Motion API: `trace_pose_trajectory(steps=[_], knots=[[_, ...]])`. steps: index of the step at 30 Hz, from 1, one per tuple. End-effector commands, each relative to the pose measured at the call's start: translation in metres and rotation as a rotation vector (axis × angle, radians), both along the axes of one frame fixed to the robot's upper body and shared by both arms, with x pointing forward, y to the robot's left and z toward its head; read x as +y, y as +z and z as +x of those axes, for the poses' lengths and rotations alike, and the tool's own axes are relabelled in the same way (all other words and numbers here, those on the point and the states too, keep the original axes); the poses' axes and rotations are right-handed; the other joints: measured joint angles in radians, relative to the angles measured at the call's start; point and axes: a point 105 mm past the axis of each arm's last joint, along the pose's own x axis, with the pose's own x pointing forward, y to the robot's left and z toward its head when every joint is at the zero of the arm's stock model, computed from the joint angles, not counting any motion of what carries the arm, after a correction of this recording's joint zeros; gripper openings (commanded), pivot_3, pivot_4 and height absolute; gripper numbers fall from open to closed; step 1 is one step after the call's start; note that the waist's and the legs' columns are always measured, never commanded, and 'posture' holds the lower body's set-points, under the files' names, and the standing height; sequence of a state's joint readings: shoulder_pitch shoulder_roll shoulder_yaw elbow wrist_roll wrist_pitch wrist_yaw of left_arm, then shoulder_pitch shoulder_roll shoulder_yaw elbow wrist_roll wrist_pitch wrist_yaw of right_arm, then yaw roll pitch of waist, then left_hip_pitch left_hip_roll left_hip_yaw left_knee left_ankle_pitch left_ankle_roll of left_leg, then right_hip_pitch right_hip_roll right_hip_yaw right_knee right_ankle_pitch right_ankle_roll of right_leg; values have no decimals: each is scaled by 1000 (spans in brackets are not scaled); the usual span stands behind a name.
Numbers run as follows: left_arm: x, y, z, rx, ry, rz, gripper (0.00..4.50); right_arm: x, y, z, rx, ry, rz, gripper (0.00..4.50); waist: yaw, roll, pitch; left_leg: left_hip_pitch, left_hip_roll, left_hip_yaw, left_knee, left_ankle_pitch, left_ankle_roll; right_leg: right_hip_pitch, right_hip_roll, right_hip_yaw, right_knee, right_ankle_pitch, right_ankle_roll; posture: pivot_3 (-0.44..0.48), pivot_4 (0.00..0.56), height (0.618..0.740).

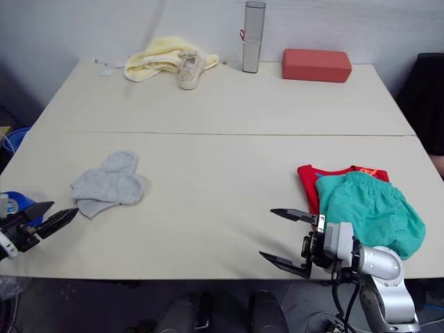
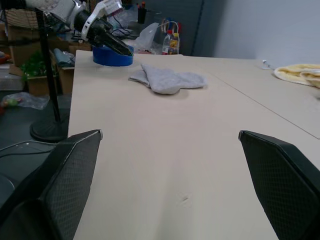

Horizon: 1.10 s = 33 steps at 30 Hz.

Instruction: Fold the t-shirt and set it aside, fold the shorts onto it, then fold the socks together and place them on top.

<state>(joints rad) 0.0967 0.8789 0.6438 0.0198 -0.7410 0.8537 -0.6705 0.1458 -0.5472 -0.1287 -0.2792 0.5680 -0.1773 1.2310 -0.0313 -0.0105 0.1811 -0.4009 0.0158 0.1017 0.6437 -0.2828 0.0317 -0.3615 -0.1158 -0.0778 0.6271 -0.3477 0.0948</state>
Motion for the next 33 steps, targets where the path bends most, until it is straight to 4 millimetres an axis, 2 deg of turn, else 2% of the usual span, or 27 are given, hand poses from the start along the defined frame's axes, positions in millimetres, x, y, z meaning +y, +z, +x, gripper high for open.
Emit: trace_pose_trajectory(steps=[1,10,15,18,26,31,33], knots=[[7,-6,11,134,128,-134,4500,2,12,-2,-65,-7,-11,4465,2,0,0,0,0,0,0,1,1,0,0,0,1,0,0,0,150,740],[-29,-3,55,167,58,-241,4500,0,10,-5,-59,-20,-27,4465,18,-1,0,1,-1,-1,2,1,-4,1,0,0,3,1,2,0,150,740],[-42,-13,71,215,27,-211,4500,-1,10,-8,-47,-22,-31,4465,33,0,-1,3,-1,0,2,2,-5,2,0,0,3,1,2,0,150,740],[-43,-17,76,222,22,-206,3959,-3,10,-9,-40,-34,-36,4500,36,2,-2,5,-1,0,2,2,-5,4,0,0,3,1,2,0,150,740],[-62,-24,85,214,-44,-237,1524,-9,9,-12,-30,-66,-47,4500,54,2,-2,6,-1,1,1,2,-5,5,0,2,2,1,2,0,150,740],[-86,-18,84,167,-188,-253,12,-12,8,-12,-22,-83,-57,4500,55,2,-2,5,-1,1,1,1,-5,5,0,2,2,1,2,0,150,740],[-97,-15,82,148,-259,-254,12,-13,8,-12,-19,-87,-62,4500,54,2,-2,5,-1,1,1,1,-5,4,0,2,2,1,2,0,150,740]])
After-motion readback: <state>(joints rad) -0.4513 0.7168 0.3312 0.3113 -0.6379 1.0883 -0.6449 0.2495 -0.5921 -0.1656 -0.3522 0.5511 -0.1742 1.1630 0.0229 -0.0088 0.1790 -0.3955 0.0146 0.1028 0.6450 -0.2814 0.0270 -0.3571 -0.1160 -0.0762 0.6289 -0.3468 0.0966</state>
